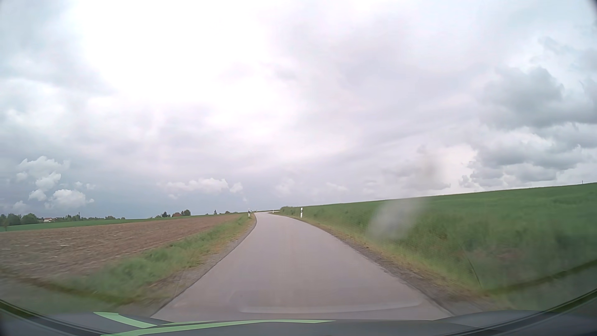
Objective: Follow the waypoints while adhering to traffic rules and regulations
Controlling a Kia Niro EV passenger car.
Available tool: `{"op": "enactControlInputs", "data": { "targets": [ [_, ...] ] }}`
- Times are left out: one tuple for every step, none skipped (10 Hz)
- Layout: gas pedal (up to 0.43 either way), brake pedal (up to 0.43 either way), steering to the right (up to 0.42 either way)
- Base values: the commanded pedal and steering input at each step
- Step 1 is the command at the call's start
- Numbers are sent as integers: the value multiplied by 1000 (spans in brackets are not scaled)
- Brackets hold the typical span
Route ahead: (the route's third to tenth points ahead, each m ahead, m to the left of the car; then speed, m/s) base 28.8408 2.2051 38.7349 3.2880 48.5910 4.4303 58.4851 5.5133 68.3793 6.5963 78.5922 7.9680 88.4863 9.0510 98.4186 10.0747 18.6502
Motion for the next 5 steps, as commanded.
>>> {"op": "enactControlInputs", "data": {
  "targets": [
    [248, 0, -16],
    [248, 0, -17],
    [248, 0, -18],
    [248, 0, -19],
    [248, 0, -19]
  ]
}}
